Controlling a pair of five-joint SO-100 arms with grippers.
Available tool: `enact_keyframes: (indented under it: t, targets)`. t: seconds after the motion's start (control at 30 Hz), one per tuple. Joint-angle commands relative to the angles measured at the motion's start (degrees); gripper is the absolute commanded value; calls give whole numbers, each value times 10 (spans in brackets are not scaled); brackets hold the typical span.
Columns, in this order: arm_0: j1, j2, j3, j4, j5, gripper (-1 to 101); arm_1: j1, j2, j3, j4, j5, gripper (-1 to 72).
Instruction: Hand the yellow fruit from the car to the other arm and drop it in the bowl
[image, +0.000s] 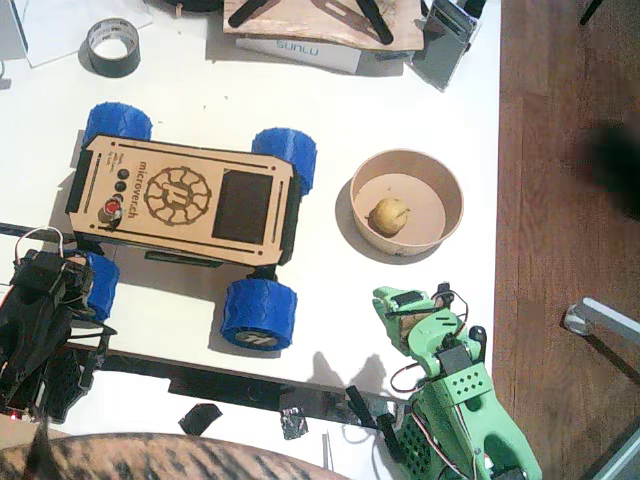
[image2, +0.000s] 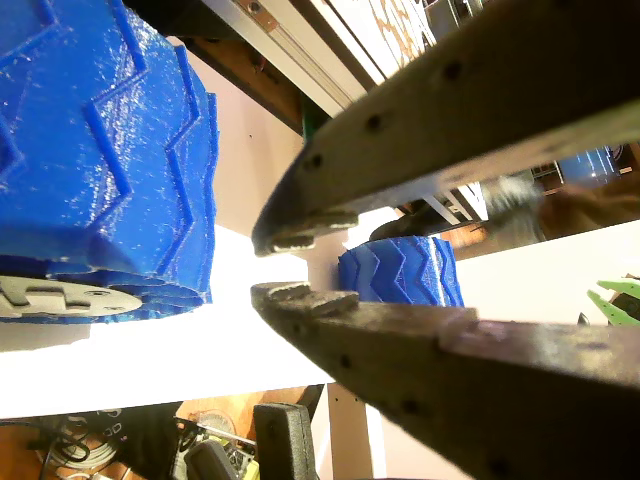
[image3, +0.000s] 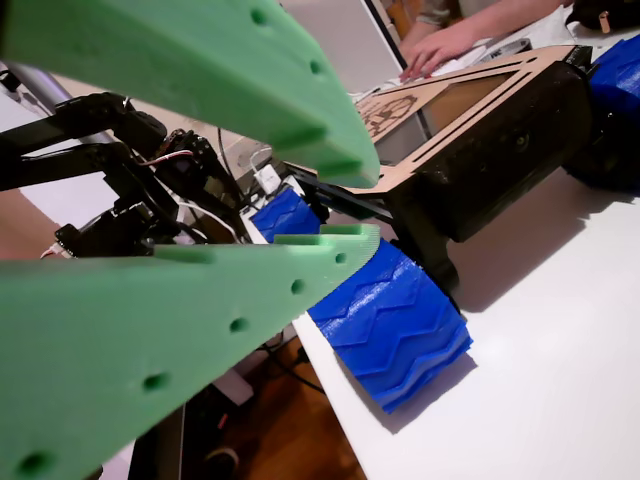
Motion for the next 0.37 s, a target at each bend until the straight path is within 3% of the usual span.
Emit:
enact_keyframes:
  t: [0.0, 0.33]
  targets:
    - [-3, 4, -3, 4, 5, 32, 4, 6, -3, 4, -11, -1]
    - [-3, 4, -3, 4, 5, 32, 6, 6, -3, 5, -14, -1]
